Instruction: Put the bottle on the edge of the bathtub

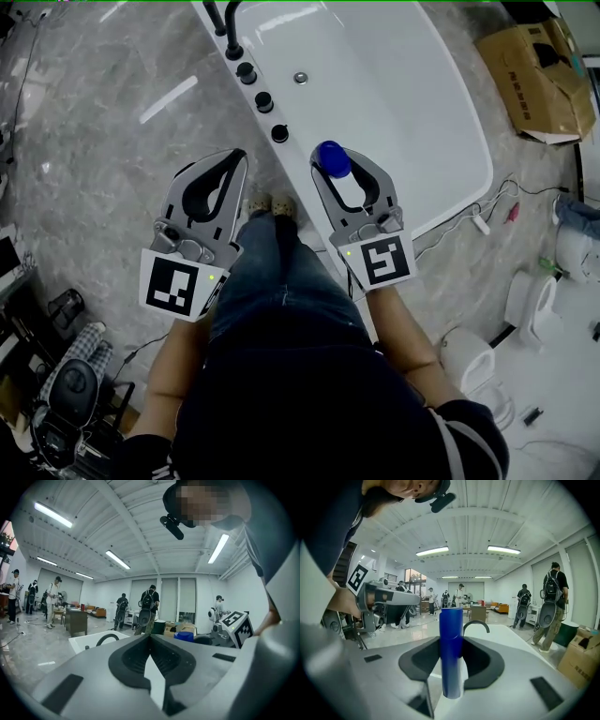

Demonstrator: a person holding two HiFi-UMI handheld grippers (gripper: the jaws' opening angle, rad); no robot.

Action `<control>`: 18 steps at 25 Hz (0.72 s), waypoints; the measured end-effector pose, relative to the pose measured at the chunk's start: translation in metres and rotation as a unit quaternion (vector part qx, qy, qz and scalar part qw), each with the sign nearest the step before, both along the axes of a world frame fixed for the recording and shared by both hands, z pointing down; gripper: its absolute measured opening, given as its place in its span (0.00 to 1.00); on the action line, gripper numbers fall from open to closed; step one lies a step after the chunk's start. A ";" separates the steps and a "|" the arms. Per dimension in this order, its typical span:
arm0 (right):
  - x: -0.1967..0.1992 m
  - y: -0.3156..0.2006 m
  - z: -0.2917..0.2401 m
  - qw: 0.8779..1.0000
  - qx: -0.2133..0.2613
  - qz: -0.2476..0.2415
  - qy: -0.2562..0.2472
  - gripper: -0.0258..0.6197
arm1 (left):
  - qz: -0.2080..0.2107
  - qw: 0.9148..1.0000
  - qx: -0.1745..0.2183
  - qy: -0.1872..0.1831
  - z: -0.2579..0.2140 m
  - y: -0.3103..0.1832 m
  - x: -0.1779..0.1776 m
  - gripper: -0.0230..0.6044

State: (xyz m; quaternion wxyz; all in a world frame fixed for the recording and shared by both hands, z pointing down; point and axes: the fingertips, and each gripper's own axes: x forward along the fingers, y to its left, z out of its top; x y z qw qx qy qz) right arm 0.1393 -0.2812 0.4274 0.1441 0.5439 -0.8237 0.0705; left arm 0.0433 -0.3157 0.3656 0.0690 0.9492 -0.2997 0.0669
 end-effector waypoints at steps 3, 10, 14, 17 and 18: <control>0.004 -0.008 0.025 1.000 -0.014 0.006 -0.004 0.28 | 0.012 1.000 -0.016 -0.007 0.019 -0.006 0.007 0.07; 0.001 -0.020 0.079 0.999 -0.050 0.009 -0.002 0.28 | 0.044 0.997 -0.032 -0.045 0.075 -0.015 0.014 0.07; -0.003 -0.023 0.120 0.996 -0.091 0.018 -0.009 0.28 | 0.045 0.996 -0.065 -0.040 0.109 -0.022 0.012 0.07; -0.005 -0.023 0.148 0.994 -0.111 0.010 -0.003 0.28 | 0.056 0.994 -0.074 -0.053 0.128 -0.022 0.013 0.07; -0.006 -0.023 0.155 0.993 -0.117 0.009 -0.001 0.28 | 0.058 0.994 -0.076 -0.056 0.133 -0.022 0.013 0.07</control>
